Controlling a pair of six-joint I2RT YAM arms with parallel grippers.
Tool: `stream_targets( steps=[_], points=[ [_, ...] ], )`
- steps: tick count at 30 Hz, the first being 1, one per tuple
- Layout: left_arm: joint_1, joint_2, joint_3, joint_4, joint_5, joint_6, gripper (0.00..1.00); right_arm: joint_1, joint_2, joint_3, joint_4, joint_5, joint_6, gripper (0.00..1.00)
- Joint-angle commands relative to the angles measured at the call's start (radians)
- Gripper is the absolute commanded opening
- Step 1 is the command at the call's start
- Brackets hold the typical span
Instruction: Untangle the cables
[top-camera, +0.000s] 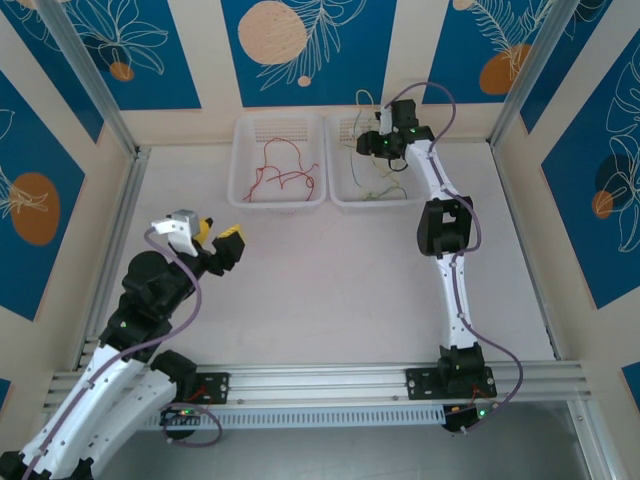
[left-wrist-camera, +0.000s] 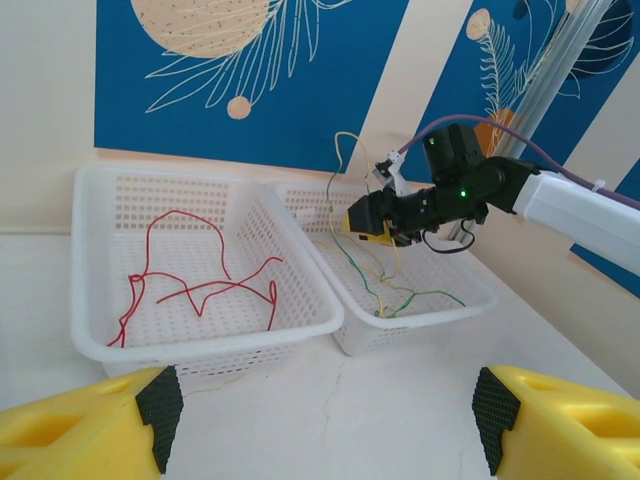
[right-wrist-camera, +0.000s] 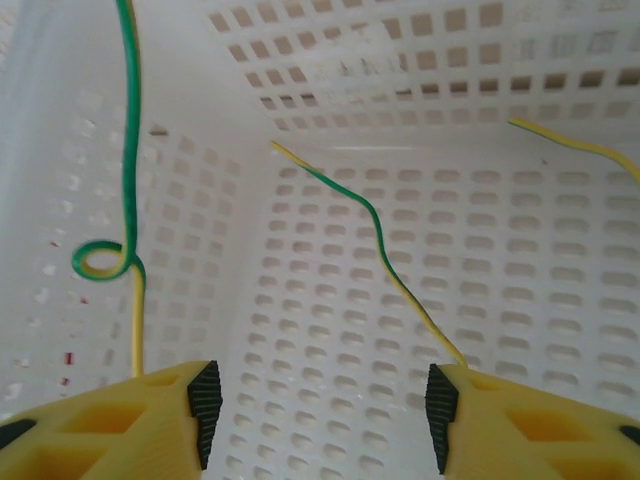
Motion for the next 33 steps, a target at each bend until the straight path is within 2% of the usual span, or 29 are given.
stream_targets(
  steps=[1,6,7,9,16,24,28,33],
  points=[
    [-0.01,0.008,0.02,0.004,0.003,-0.003,0.79,0.035,-0.107,0.048,-0.112,0.16,-0.07,0.59],
    [-0.01,0.015,0.027,-0.007,-0.001,0.005,0.79,0.069,-0.171,0.041,-0.197,0.339,-0.116,0.61],
    [-0.01,0.016,0.027,-0.008,-0.003,0.006,0.79,0.072,-0.182,0.035,-0.203,0.345,-0.121,0.62],
    [-0.01,0.015,0.027,-0.011,-0.005,0.009,0.79,0.07,-0.21,0.023,-0.209,0.338,-0.125,0.67],
    [-0.01,0.008,0.025,-0.03,-0.011,0.009,0.79,0.053,-0.298,0.02,-0.258,0.334,-0.105,0.67],
    [-0.01,0.011,0.028,-0.03,-0.015,0.02,0.79,0.05,-0.457,-0.05,-0.269,0.185,-0.064,0.66],
    [-0.01,0.032,0.037,-0.045,-0.033,0.028,0.79,0.057,-0.593,-0.214,-0.19,0.13,-0.031,0.66],
    [-0.01,0.089,0.058,-0.07,-0.064,0.052,0.81,0.088,-0.889,-0.644,0.09,0.178,-0.014,0.69]
  ],
)
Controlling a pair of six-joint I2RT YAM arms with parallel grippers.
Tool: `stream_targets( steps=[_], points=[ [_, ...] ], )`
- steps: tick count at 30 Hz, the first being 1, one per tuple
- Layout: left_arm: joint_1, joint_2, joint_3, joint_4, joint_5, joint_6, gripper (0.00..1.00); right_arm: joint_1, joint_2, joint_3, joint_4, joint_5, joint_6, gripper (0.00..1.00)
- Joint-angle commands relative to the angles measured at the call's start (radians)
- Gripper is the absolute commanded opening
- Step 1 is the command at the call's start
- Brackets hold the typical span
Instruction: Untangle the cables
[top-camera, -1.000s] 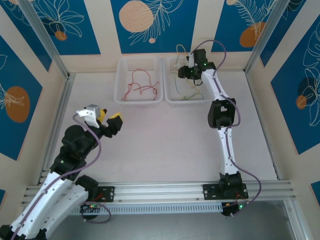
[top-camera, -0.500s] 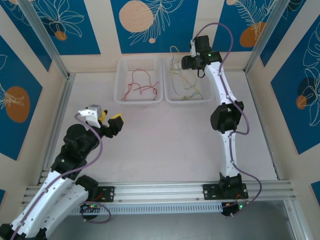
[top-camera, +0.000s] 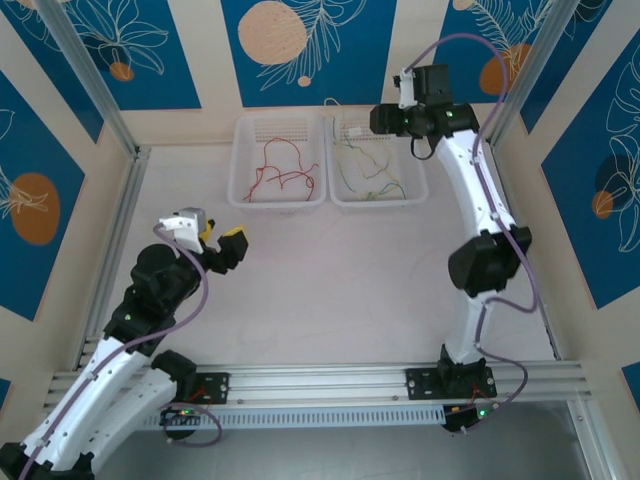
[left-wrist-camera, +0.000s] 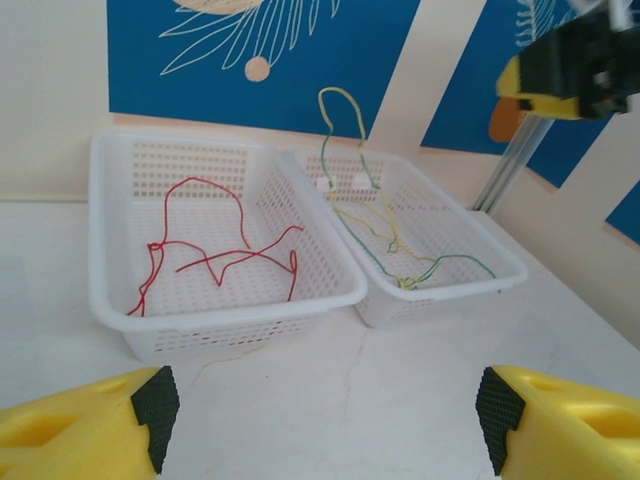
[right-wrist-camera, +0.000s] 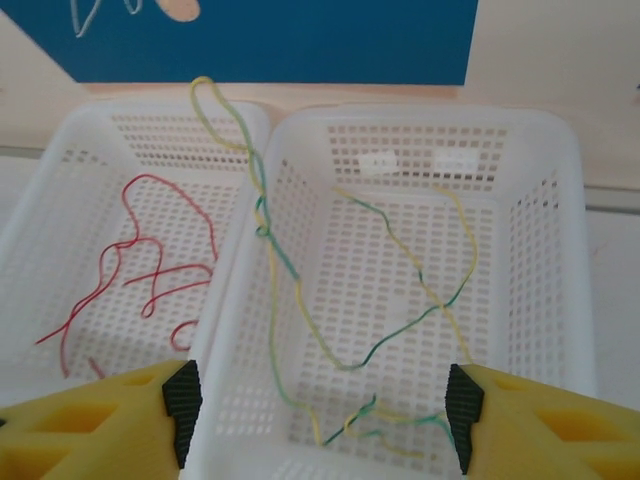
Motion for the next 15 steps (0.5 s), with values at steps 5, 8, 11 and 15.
stream_targets(
  steps=[5,8,11,15],
  points=[
    [-0.006,0.131,0.072,-0.058,-0.147,0.081,0.86,0.094,-0.544,-0.791,0.686,0.08,-0.056,0.81],
    [-0.002,0.169,0.061,-0.055,-0.322,0.116,1.0,0.14,-0.696,-1.071,0.866,0.151,-0.117,0.85],
    [0.01,0.182,-0.016,0.036,-0.511,0.201,1.0,0.164,-0.805,-1.243,0.892,0.296,-0.112,0.87],
    [0.041,0.147,-0.161,0.201,-0.564,0.309,1.0,0.162,-0.949,-1.472,0.913,0.397,-0.087,0.9]
  ],
)
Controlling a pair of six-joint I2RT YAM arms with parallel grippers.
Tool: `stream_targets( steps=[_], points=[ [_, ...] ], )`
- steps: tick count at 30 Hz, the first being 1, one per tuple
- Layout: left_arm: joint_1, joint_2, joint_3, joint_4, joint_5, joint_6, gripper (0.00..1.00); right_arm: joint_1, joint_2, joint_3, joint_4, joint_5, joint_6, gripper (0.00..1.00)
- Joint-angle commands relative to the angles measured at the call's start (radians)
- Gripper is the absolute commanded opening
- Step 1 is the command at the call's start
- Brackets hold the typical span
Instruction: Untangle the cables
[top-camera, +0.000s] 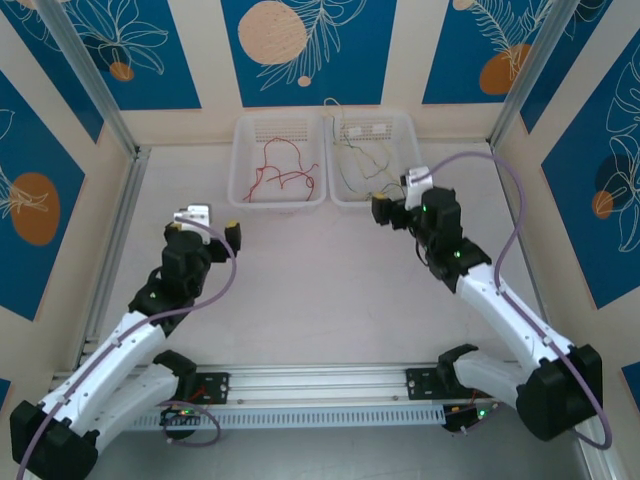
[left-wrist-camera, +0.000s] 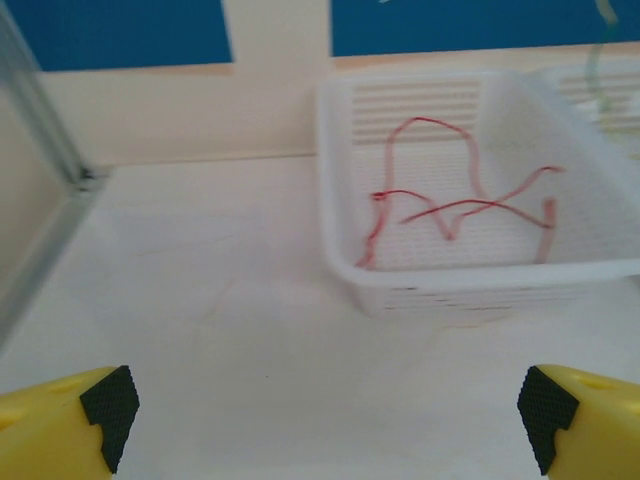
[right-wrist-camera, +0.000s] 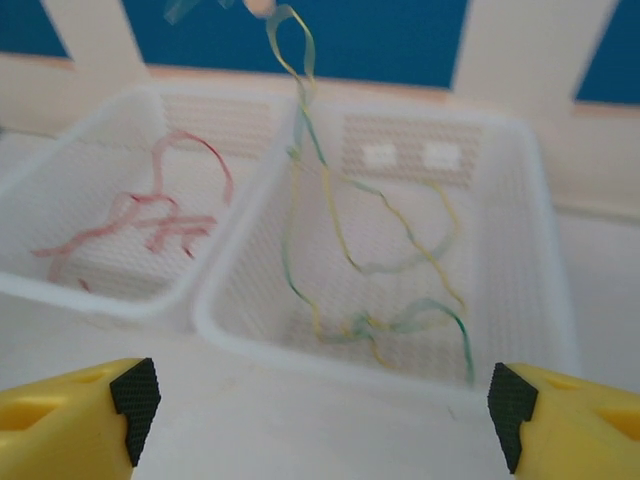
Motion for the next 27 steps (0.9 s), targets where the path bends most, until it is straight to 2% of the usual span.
stream_targets(
  steps=[1,2,6,10,14,17,20,24,25,27],
  points=[
    [0.028,-0.045,-0.127,0.176,-0.117,0.149,1.0,-0.006,-0.122,-0.172,0.129,0.164,0.009,0.93],
    [0.034,-0.06,-0.174,0.229,-0.116,0.174,1.0,-0.016,-0.163,-0.22,0.138,0.175,0.032,0.99],
    [0.091,-0.118,-0.306,0.333,-0.107,0.181,1.0,-0.067,-0.258,-0.387,0.175,0.183,0.033,1.0],
    [0.193,-0.119,-0.395,0.422,0.034,0.138,1.0,-0.163,-0.249,-0.504,0.318,0.12,0.011,0.99],
    [0.255,0.006,-0.444,0.582,0.106,0.109,1.0,-0.242,-0.132,-0.516,0.417,0.111,0.052,0.99],
    [0.282,0.156,-0.432,0.691,0.153,0.099,1.0,-0.252,-0.005,-0.532,0.575,0.087,0.036,0.99],
    [0.292,0.309,-0.408,0.801,0.154,0.091,1.0,-0.25,0.121,-0.527,0.712,0.054,0.016,0.99],
    [0.312,0.439,-0.384,0.931,0.199,0.093,1.0,-0.256,0.257,-0.543,0.953,-0.031,-0.064,1.0],
    [0.313,0.443,-0.361,0.892,0.206,0.103,1.0,-0.268,0.281,-0.534,0.957,-0.05,-0.041,0.99],
    [0.322,0.482,-0.362,0.956,0.23,0.138,1.0,-0.285,0.352,-0.531,1.023,-0.112,-0.038,0.99]
  ],
)
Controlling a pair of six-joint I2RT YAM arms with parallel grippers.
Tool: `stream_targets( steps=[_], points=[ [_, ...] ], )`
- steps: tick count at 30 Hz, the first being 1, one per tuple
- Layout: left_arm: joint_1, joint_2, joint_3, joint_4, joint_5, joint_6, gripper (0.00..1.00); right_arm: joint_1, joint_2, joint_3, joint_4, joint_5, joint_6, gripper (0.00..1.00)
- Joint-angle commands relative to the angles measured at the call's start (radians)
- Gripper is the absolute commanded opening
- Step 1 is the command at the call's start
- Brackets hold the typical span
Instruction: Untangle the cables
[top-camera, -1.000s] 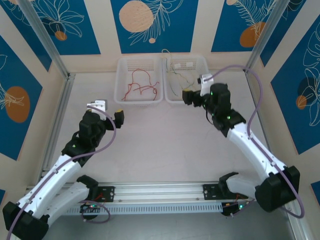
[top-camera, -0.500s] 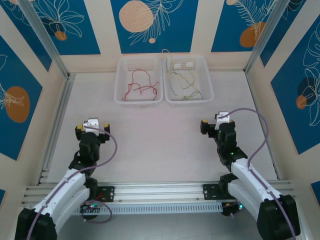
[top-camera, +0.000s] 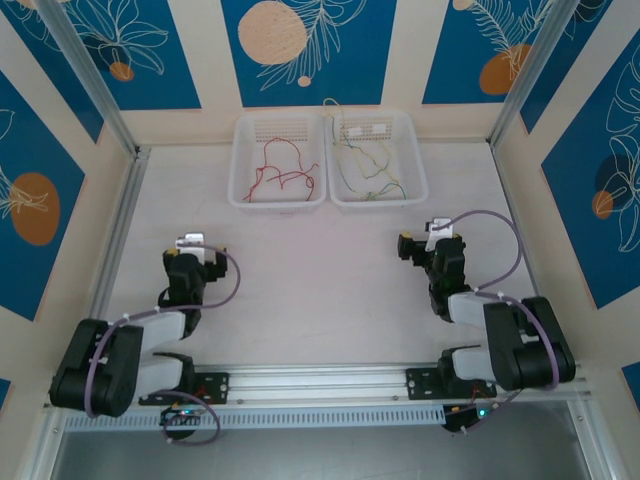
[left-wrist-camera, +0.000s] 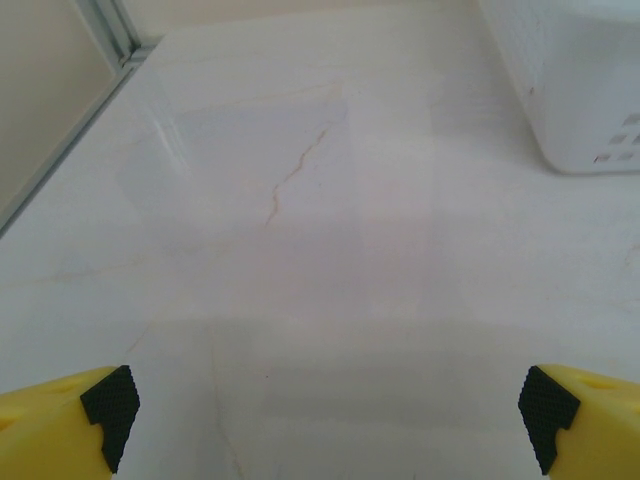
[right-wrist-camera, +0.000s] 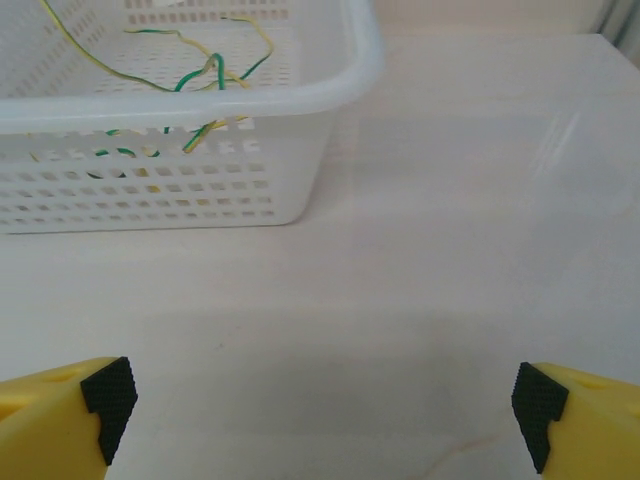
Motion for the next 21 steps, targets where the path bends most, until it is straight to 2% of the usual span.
stream_targets(
  steps=[1,4,6,7,10,12,14,15,16,21],
  points=[
    [0.023,0.043,0.03,0.185,0.059,0.037,1.0,-0.029,0.109,-0.008,0.272,-0.128,-0.027,0.99],
    [0.056,0.104,0.02,0.269,0.133,0.039,1.0,-0.014,0.217,0.004,0.367,-0.147,-0.057,0.99],
    [0.063,0.162,0.012,0.344,0.157,0.044,1.0,-0.024,0.178,0.02,0.274,-0.179,-0.054,0.99],
    [0.068,0.198,0.017,0.367,0.165,0.042,1.0,-0.035,0.189,0.025,0.282,-0.205,-0.05,0.99],
    [0.079,0.273,0.052,0.369,0.152,0.021,1.0,-0.06,0.185,0.08,0.173,-0.229,-0.027,0.99],
    [0.082,0.297,0.103,0.302,0.206,0.043,1.0,-0.086,0.19,0.159,0.032,-0.213,0.011,0.99],
    [0.081,0.3,0.187,0.137,0.235,0.059,1.0,-0.13,0.192,0.164,0.022,-0.296,0.04,0.99],
    [0.082,0.305,0.218,0.085,0.235,0.058,1.0,-0.121,0.19,0.166,0.015,-0.285,0.035,0.99],
    [0.083,0.303,0.215,0.094,0.236,0.058,1.0,-0.108,0.194,0.166,0.02,-0.246,0.028,0.99],
    [0.082,0.301,0.21,0.096,0.231,0.058,1.0,-0.105,0.192,0.164,0.021,-0.241,0.027,0.99]
  ],
)
